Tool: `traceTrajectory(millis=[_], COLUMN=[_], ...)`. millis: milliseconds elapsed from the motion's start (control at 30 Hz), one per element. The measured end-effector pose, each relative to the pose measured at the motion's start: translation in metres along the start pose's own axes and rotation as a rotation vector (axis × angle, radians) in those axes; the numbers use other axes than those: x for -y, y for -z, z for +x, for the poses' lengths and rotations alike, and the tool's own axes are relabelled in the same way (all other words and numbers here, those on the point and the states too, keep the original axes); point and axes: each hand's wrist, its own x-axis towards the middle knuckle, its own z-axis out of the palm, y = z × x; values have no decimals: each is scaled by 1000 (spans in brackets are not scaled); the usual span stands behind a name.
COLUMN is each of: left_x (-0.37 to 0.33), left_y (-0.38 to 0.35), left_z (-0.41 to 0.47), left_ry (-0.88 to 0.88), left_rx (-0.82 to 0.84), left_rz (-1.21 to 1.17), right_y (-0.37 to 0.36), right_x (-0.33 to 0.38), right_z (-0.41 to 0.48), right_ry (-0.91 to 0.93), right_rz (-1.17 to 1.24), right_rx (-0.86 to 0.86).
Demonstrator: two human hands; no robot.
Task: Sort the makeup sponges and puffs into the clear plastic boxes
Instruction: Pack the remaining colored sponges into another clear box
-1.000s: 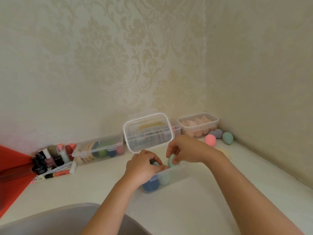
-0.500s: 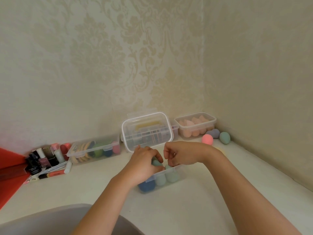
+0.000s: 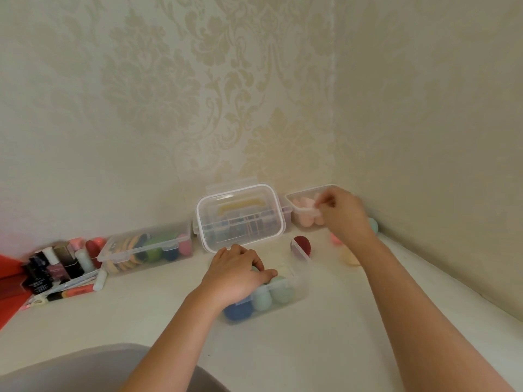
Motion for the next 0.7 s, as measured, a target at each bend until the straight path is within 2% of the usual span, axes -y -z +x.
traceTrajectory(millis=[33,67,100,200,367,467,567,633,700], left_x=[0,1,1,1,0,0,0,0,-1], left_y=[0,0,0,0,1,1,1,1,1], left_z=[0,0,-1,-1,-2,-2,-2,-3,-3], left_ry=[3,5,8,7,9,10,9,10,12], left_rx=[4,7,8,7,1,-5,-2,0,-1], left_rz=[-5,-5,-3,2,-14,-25,-19,-17,-20], right_y=[5,10,14,17,3,1,4,8,11], right_x=[-13,-27,-41,-76,-94,-93,-87,-77,-61], right_z=[6,12,16,23,23,23,20,18,16], right_ry=[-52,-123,-206,-383,-515,-517,-496,-412,-243], right_rz=[-63,-141,-238,-477,-613,-616,-539,-478,-314], right_rx=[-147,-207,-195,-6,207,195,62,-79,-221])
